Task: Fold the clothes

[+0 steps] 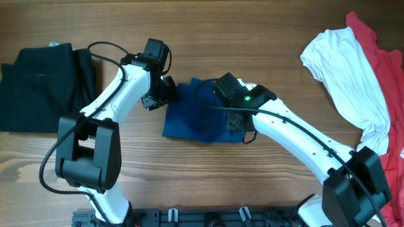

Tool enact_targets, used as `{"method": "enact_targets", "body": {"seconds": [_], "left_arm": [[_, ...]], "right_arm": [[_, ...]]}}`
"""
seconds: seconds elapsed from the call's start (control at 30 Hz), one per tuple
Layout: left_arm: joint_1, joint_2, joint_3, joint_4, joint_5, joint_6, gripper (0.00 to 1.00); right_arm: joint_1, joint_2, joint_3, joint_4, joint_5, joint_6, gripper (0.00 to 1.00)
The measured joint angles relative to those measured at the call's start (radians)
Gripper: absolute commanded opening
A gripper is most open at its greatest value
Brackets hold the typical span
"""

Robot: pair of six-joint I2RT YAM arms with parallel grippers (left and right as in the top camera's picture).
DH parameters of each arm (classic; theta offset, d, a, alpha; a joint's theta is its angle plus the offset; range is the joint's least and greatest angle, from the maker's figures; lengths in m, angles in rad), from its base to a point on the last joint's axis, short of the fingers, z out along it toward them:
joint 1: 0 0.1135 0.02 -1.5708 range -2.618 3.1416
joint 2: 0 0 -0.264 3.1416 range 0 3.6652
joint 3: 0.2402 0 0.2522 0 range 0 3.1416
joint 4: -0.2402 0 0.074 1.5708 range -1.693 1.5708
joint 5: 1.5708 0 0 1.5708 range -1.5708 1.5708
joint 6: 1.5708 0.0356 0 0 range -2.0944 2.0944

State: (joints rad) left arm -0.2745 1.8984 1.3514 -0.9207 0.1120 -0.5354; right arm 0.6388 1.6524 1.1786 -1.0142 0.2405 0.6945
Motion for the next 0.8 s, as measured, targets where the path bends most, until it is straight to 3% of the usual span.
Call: {"method": "enact_targets", "body": {"seconds": [0.33,0.37,0.43,0.63,0.8], "left_arm": [[0.000,0.000,-0.008,-0.026,0.000,0.000,0.54],[0.000,0.000,-0.013,-0.026,0.000,0.000,0.52],[0.000,0.000,-0.037,-0.026,0.000,0.000,0.46],[0.000,0.000,-0.079,-0.029,0.000,0.002,0.43],[0.003,-0.009,-0.079,-0.035,-0.007,0.014,0.46]], "right_arm": [[-0.071,0.067,0.000,-0.021,0.034,0.069,0.11],[-0.077,0.073,0.000,-0.020,0.034,0.069,0.15],[-0.093,0.089,0.000,-0.006,0.038,0.072,0.31],[-0.121,0.109,0.000,0.019,0.053,0.068,0.30],[-0.140,0.109,0.000,-0.009,0.053,0.068,0.31]]}}
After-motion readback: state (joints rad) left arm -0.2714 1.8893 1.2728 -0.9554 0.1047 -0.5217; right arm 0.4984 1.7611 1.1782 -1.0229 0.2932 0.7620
